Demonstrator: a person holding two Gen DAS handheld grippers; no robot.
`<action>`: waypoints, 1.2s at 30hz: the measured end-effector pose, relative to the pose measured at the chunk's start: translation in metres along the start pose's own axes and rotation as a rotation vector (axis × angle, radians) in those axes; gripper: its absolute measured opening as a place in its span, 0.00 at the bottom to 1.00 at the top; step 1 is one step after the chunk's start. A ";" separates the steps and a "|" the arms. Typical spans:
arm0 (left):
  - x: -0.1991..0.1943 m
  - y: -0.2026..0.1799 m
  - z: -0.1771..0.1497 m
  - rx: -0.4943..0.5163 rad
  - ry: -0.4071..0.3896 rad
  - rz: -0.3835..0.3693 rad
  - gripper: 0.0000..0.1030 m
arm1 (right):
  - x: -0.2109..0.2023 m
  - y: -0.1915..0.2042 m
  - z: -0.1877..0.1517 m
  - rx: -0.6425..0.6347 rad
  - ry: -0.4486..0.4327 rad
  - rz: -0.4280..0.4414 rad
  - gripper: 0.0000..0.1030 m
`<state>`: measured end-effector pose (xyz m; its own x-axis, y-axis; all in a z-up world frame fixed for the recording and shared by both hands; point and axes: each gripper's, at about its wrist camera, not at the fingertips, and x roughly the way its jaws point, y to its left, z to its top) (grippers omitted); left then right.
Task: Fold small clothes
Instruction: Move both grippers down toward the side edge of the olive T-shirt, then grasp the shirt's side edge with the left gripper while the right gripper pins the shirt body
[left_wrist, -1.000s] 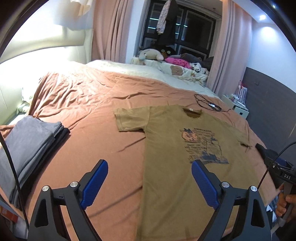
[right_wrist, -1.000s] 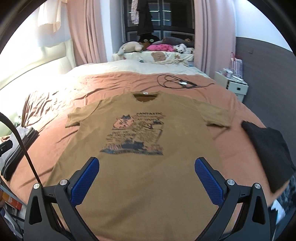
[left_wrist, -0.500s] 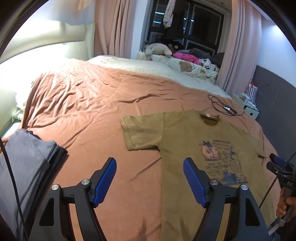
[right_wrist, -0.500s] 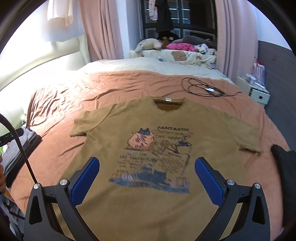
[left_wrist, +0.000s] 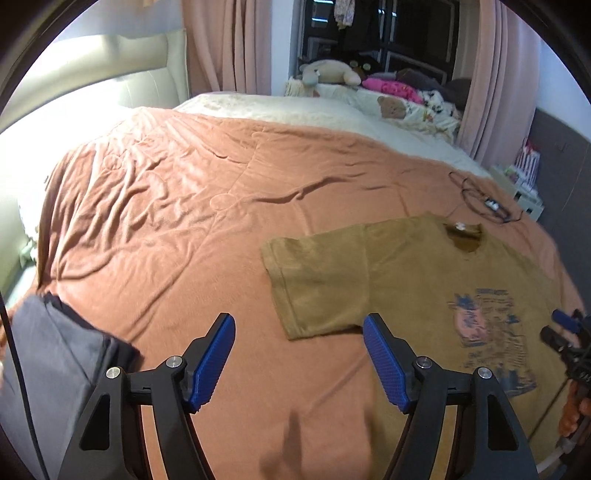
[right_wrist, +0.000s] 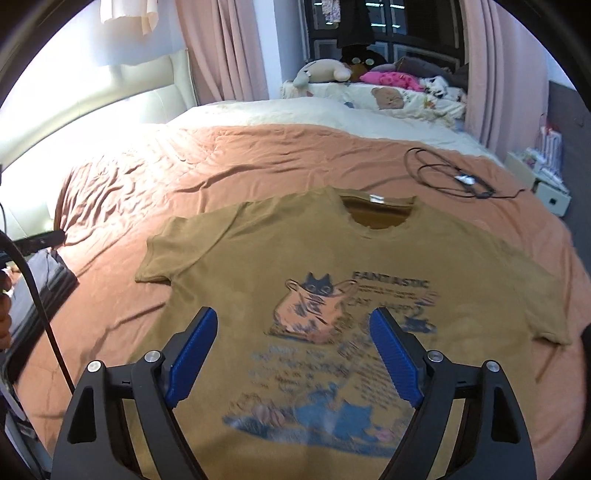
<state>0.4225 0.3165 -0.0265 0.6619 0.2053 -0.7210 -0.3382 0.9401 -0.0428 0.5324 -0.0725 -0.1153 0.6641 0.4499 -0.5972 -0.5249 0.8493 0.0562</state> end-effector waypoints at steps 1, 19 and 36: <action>0.005 0.000 0.003 0.011 0.004 0.006 0.71 | 0.007 0.000 0.003 -0.004 -0.001 -0.004 0.79; 0.132 0.012 0.028 0.050 0.133 0.038 0.60 | 0.153 0.004 0.050 0.119 0.132 0.156 0.42; 0.227 0.022 0.024 -0.023 0.297 0.019 0.54 | 0.249 0.023 0.066 0.233 0.230 0.286 0.34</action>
<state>0.5812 0.3905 -0.1742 0.4318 0.1314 -0.8923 -0.3665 0.9295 -0.0405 0.7209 0.0775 -0.2096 0.3598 0.6252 -0.6926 -0.5183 0.7512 0.4088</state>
